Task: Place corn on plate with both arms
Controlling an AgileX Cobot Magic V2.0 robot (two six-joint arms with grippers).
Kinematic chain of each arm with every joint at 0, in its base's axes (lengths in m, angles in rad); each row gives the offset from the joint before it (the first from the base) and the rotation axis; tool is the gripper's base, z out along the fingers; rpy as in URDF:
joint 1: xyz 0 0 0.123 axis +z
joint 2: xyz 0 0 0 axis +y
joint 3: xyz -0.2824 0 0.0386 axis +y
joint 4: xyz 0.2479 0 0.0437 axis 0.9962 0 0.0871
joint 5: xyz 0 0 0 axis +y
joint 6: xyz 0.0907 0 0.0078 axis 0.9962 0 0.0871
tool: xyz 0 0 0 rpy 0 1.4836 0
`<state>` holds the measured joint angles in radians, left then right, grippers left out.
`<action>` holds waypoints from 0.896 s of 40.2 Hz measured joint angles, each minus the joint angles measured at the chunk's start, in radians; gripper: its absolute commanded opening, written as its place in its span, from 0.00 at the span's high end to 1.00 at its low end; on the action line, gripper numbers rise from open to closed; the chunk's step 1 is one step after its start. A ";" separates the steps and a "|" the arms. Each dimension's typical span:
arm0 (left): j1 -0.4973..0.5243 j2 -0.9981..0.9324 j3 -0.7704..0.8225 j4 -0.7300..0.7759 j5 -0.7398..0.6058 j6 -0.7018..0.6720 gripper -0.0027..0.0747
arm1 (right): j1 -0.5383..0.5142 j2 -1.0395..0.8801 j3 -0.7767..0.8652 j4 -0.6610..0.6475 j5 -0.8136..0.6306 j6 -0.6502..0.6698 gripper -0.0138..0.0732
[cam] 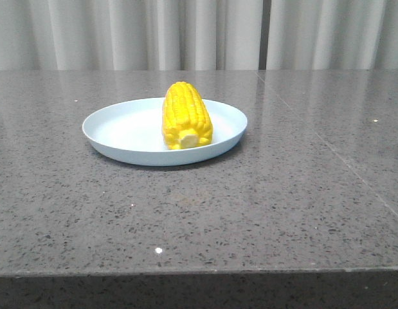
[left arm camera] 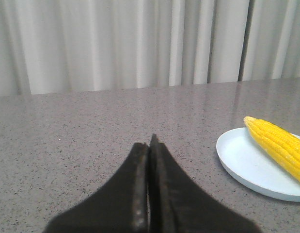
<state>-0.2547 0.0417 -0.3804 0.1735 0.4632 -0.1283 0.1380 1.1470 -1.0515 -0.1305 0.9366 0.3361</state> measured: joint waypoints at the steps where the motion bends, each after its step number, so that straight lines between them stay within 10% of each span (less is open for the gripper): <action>1: 0.000 0.000 0.000 0.000 0.000 0.000 0.99 | 0.000 -0.027 0.033 0.005 -0.021 -0.007 0.91; 36: 0.000 0.000 0.000 0.000 0.000 0.000 0.99 | 0.000 -0.904 0.666 -0.088 -0.467 -0.036 0.91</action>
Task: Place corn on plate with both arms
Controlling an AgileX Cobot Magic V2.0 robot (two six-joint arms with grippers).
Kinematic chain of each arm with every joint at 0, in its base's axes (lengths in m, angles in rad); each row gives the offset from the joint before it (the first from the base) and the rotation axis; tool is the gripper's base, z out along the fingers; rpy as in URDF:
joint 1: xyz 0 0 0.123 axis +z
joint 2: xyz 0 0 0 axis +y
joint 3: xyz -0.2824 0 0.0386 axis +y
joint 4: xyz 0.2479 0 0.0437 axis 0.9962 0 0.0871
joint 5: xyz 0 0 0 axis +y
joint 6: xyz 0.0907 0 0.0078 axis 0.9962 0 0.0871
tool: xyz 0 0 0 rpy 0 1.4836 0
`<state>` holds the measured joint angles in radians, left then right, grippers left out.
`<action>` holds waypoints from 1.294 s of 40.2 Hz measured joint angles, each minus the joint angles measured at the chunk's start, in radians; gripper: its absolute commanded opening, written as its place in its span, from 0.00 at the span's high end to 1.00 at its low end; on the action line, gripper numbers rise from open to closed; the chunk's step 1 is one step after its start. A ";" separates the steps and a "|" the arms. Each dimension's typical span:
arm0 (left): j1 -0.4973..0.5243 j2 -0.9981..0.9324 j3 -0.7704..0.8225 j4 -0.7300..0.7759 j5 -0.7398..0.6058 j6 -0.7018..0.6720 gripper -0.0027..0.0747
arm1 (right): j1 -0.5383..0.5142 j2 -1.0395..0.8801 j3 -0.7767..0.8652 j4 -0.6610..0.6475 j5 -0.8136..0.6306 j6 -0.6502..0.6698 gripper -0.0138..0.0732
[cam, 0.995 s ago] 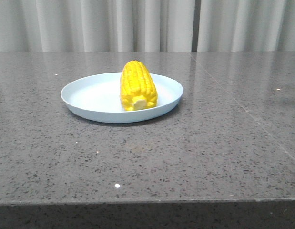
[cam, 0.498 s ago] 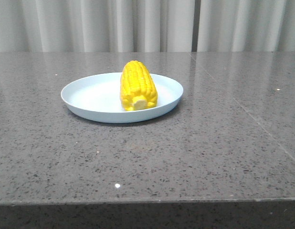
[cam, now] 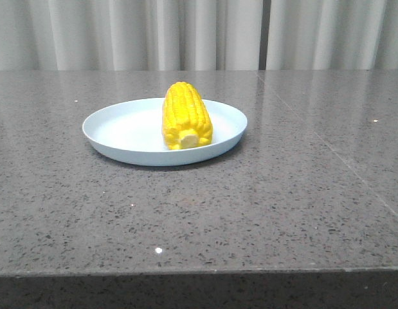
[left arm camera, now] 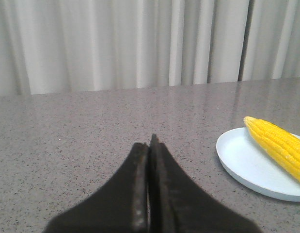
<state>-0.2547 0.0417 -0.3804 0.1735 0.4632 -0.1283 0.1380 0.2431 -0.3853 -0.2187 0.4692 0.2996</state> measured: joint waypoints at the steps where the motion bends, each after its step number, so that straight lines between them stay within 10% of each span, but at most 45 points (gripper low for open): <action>1: 0.000 0.000 0.000 0.000 0.000 0.000 0.99 | 0.000 0.000 0.000 0.000 0.000 0.000 0.91; 38: 0.003 0.000 0.008 -0.003 -0.002 0.000 0.99 | 0.000 -0.002 0.000 -0.002 -0.004 0.000 0.91; 52: 0.165 -0.033 0.128 -0.154 -0.108 0.100 0.99 | 0.000 -0.002 0.000 -0.002 -0.004 0.000 0.91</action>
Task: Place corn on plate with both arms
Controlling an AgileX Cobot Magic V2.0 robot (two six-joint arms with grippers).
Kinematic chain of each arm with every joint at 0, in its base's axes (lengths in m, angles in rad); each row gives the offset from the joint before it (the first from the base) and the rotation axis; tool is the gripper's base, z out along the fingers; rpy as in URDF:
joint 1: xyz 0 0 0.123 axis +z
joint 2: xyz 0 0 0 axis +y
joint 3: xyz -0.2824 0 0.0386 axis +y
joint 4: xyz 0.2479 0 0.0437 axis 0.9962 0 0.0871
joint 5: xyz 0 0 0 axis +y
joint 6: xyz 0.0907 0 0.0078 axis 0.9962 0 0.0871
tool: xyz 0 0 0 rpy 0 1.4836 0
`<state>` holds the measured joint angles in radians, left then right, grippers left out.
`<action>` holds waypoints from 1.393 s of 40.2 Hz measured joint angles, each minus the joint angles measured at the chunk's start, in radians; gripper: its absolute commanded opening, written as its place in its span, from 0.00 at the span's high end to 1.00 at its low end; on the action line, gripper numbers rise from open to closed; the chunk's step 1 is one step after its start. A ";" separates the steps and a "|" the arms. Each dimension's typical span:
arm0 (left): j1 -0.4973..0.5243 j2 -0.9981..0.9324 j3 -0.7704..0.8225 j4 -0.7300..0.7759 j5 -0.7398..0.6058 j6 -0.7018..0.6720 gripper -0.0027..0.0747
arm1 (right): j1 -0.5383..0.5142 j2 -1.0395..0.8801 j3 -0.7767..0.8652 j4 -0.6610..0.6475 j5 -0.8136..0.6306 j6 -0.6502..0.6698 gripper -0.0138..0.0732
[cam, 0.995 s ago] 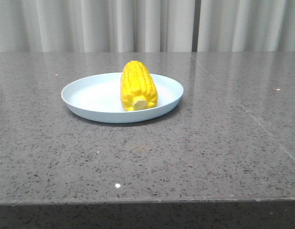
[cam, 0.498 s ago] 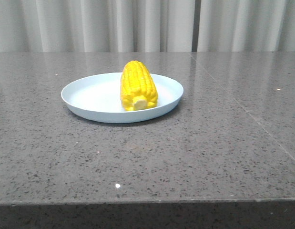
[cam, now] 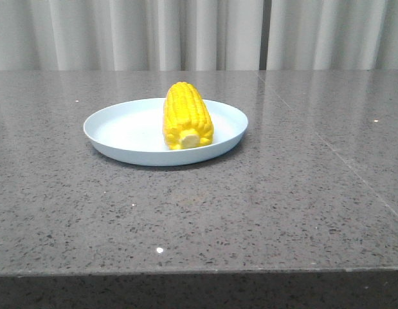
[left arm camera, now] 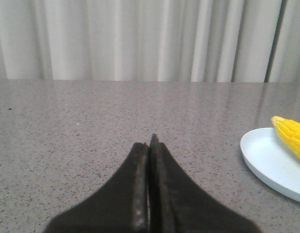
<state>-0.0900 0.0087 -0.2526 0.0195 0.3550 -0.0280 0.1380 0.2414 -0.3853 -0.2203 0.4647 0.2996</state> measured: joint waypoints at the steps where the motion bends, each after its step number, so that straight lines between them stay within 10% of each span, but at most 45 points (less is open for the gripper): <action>1: 0.005 -0.008 0.010 -0.003 -0.007 0.002 0.99 | 0.000 0.000 0.000 0.000 0.000 0.000 0.91; 56: 0.121 -0.013 0.258 -0.051 -0.170 0.013 0.99 | 0.000 0.000 0.003 0.000 -0.002 0.000 0.91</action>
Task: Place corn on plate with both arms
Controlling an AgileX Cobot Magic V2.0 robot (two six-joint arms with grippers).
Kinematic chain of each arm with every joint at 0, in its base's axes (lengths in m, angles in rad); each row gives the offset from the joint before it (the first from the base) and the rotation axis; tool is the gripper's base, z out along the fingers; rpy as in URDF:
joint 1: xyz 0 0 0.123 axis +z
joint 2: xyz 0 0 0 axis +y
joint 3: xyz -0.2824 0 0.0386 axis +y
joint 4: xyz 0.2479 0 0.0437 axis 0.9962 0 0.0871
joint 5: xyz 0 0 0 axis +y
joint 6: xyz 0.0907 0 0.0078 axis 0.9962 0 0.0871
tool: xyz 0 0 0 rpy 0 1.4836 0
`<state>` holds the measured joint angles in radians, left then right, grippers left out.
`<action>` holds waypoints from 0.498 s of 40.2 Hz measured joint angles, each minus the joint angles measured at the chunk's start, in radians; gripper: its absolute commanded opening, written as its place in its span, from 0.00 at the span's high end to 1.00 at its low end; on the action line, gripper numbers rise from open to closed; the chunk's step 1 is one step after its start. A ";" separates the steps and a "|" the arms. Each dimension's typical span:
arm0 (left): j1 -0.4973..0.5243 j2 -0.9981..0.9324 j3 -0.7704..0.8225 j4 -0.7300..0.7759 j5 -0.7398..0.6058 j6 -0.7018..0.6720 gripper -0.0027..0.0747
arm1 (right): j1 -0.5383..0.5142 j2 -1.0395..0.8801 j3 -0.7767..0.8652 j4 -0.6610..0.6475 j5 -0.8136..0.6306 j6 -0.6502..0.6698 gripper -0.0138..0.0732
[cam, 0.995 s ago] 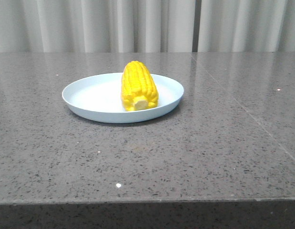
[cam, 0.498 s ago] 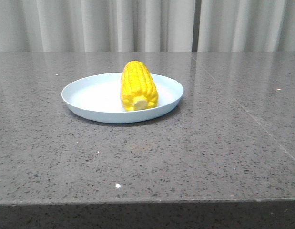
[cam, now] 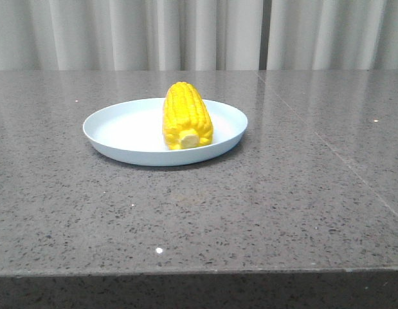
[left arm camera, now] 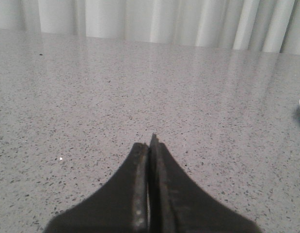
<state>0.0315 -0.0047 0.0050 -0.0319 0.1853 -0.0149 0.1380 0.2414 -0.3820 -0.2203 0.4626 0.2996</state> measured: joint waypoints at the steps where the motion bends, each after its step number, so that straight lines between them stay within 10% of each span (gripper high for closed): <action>1: 0.000 0.000 0.000 0.000 0.000 0.000 0.99 | 0.000 0.000 0.000 0.000 0.000 0.000 0.91; 20: 0.000 0.000 0.000 0.000 0.000 0.000 0.99 | -0.024 -0.015 0.090 0.090 -0.101 -0.154 0.91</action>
<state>0.0315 -0.0047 0.0050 -0.0319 0.1853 -0.0149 0.1144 0.2269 -0.2923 -0.1299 0.3614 0.1457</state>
